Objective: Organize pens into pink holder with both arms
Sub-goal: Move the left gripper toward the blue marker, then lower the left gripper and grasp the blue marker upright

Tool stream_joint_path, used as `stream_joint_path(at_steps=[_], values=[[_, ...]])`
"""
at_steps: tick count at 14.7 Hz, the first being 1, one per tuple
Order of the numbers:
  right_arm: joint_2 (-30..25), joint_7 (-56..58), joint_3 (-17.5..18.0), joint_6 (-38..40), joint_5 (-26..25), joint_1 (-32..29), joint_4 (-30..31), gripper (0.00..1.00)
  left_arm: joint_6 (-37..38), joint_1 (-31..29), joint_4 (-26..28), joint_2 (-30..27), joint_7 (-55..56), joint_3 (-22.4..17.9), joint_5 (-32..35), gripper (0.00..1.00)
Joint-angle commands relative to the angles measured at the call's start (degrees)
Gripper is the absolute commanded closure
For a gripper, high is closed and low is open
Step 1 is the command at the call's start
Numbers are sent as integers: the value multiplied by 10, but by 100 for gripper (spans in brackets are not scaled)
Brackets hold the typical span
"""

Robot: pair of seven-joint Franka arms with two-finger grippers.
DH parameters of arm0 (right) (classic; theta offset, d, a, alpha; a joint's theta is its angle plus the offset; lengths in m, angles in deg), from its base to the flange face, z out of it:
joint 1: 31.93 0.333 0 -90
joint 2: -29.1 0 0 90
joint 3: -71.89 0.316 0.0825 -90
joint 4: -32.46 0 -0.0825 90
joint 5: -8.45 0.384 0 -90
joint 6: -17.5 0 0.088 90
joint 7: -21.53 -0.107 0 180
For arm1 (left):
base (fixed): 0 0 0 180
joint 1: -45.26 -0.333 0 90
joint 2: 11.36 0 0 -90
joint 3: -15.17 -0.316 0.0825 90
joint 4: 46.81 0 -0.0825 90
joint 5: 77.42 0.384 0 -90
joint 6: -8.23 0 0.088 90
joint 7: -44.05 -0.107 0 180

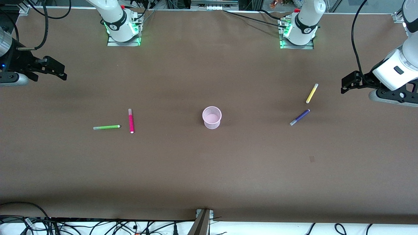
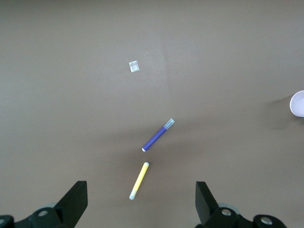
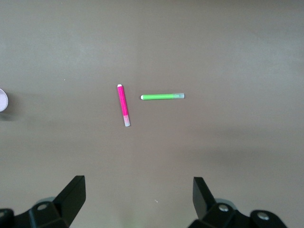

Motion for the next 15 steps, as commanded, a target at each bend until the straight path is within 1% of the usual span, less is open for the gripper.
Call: stream_joint_path(at_steps=[1,4,7,8,11,13,15], values=[[2,1,1,20,1,1,-12,0,13,4,-19,9,-3,3,0,0],[2,1,1,21,2,1,-12,0,8,-2,-17,16,-53,2,-4,0],[2,1,1,20,2,1,-12,0,8,-10,-9,35,-190,1,-8,0],[2,1,2,21,2,1,-12,0,8,-12,-3,42,-219,2,-8,0],[2,1,1,20,2,1,-12,0,8,-13,20,67,-293,2,-10,0],[2,1,2,19,2,1,-13,0,2,-20,40,85,-310,2,-10,0],[2,1,2,19,2,1,-12,0,-42,-30,84,90,-336,2,-10,0]])
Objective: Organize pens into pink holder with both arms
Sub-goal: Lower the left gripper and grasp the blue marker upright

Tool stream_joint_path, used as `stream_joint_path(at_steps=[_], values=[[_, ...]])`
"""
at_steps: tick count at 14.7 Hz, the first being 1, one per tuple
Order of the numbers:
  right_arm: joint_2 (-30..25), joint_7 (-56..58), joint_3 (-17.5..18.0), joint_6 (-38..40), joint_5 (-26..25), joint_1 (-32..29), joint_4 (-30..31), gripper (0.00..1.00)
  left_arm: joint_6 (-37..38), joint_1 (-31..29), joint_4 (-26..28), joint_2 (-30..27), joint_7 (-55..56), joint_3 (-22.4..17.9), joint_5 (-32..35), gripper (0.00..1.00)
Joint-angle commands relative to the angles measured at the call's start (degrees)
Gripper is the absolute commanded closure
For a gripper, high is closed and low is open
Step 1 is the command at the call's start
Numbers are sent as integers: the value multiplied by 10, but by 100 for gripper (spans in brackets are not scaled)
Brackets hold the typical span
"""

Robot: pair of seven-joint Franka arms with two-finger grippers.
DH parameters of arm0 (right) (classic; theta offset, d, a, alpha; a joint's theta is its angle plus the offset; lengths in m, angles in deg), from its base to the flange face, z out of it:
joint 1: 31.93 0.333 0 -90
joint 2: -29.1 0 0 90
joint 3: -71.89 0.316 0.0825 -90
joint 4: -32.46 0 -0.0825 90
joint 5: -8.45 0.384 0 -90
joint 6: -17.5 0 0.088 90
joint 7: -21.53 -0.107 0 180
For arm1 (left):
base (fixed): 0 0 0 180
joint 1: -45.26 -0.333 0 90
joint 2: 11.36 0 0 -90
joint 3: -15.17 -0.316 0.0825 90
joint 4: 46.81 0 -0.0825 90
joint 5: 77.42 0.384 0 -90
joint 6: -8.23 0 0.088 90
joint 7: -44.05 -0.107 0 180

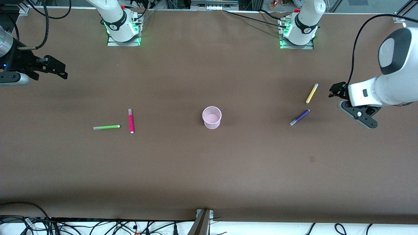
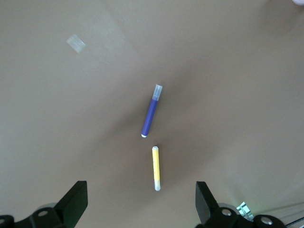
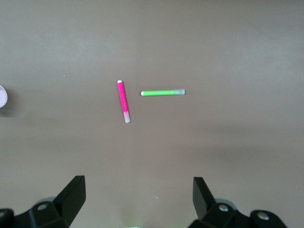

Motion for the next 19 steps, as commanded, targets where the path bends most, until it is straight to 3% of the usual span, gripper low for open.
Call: stream_joint_path(at_steps=[1,7,10,13,19], values=[[2,1,1,10,2,1,-13,0,-57,-20,70,-2,-56,2,-13,0],[2,1,1,7,1,5,-13,0,-253,-13,244,-3,-75,7,-18,0],[2,1,1,6,1,5,-13,0,-302,-13,297,-1,-75,11,-11,0],[2,1,3,11,2,6,-13,0,-357,-13,316,20,-75,11,-11,0],[2,0,8,11,2,6,-13,0,-403,-13,313,81,-74,11,-9,36]])
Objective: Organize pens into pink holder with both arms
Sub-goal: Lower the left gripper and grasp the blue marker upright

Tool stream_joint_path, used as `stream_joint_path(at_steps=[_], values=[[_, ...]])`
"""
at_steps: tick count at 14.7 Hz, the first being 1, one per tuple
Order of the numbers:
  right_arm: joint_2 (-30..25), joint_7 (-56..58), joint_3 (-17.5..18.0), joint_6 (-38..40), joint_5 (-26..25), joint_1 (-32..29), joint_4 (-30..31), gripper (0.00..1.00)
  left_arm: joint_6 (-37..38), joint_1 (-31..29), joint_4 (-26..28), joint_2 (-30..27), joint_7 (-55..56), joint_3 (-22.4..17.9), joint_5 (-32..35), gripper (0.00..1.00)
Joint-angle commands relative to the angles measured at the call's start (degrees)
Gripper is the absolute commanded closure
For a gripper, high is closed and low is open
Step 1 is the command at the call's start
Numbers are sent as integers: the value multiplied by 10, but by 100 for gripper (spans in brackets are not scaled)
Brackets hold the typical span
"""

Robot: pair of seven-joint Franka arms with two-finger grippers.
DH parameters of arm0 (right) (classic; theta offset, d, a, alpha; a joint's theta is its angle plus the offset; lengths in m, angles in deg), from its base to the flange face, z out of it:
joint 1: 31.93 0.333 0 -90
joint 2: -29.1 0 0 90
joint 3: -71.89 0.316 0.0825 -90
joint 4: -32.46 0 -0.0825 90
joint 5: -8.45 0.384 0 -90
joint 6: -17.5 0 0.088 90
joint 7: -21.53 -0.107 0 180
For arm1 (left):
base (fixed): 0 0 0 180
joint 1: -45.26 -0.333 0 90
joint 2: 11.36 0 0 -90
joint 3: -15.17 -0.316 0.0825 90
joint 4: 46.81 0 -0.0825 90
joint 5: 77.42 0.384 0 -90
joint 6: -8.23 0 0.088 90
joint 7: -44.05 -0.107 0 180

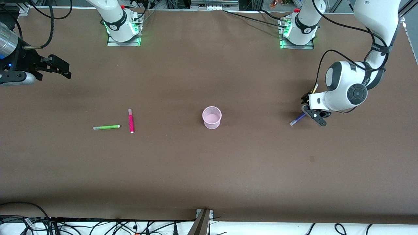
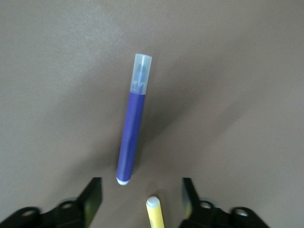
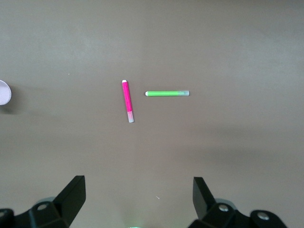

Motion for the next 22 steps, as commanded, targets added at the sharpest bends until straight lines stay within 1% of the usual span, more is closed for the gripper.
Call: stream_joint_path(at_steps=[1,2,8,10,12,17,18,19,20,21,22], values=[[2,0,1,11,1,0,-13,0,-33,0,-6,28,-14,-2,-3,36],[2,0,2,8,1,0,-13,0,-45,-1,-5,34,-14,-2,-3,35],[2,0,2,8,1,0,-13,0,-48,-1,-6,33,-14,-2,-3,35],[2,0,2,7,1,0,-13,0,-51,-1,-6,35,-14,-2,0,36],[2,0,2,7,1,2,-13,0,-61,-4,-4,39,-14,-2,21,38],[2,0,2,7,1,2,-13,0,-62,-5,-4,50,-14,-2,22,41],[2,0,2,8,1,2,-13,0,-62,-5,-4,51,-14,-2,22,44],[2,0,2,7,1,2,-13,0,-62,-5,-4,51,-14,-3,23,50],[3,0,1,6,1,2,-13,0,-61,-5,-4,51,-14,-3,25,60],[2,0,1,7,1,2,-13,0,-61,-6,-4,50,-14,-3,30,64],[2,0,2,8,1,2,-13,0,-61,-6,-4,50,-14,-3,30,67]])
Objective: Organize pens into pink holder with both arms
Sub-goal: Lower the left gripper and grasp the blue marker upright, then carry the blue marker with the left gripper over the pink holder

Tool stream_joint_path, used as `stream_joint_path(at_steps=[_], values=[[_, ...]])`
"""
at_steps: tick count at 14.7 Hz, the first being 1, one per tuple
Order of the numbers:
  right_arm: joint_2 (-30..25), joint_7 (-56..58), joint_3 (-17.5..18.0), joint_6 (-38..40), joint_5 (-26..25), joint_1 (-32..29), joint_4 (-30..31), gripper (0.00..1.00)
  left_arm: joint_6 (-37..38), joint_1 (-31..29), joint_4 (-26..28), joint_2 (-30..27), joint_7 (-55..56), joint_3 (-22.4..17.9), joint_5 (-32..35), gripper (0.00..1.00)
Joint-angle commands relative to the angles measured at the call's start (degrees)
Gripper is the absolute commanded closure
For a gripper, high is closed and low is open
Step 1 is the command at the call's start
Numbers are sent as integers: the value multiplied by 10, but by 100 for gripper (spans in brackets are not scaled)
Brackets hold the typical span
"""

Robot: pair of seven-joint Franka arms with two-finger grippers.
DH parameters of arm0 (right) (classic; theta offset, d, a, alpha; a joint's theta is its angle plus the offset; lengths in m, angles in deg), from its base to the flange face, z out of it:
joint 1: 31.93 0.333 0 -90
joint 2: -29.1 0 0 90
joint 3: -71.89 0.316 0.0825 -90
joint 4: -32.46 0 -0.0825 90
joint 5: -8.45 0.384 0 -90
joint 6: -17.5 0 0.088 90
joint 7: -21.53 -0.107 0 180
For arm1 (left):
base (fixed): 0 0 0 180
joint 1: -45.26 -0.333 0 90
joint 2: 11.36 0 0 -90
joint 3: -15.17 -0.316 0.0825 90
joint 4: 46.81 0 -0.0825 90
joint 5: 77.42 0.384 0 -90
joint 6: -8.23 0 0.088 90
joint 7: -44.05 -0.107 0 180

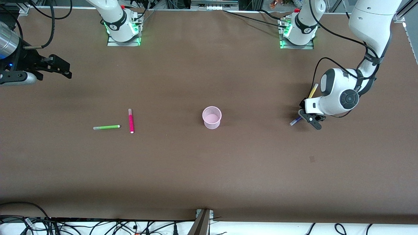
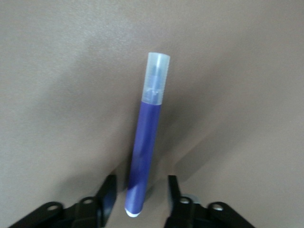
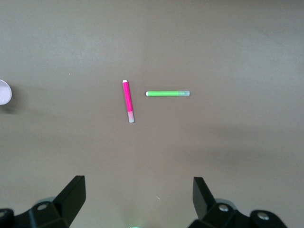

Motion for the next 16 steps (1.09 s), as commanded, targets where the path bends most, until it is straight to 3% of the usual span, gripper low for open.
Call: stream_joint_path(at_steps=[1,4,9,12,16], values=[[2,0,0,7,1,1,-13,0,-1,-4,-1,4,-9,1,15,73],[2,0,1,7,1,1,-14,0,0,-5,-1,3,-9,1,15,89],[2,0,1,5,1,1,-14,0,15,1,-19,-33,-2,4,15,97],[2,0,1,7,1,2,-14,0,142,16,-89,-72,13,19,15,97],[2,0,1,6,1,2,-14,0,305,16,-205,-79,94,85,15,100]])
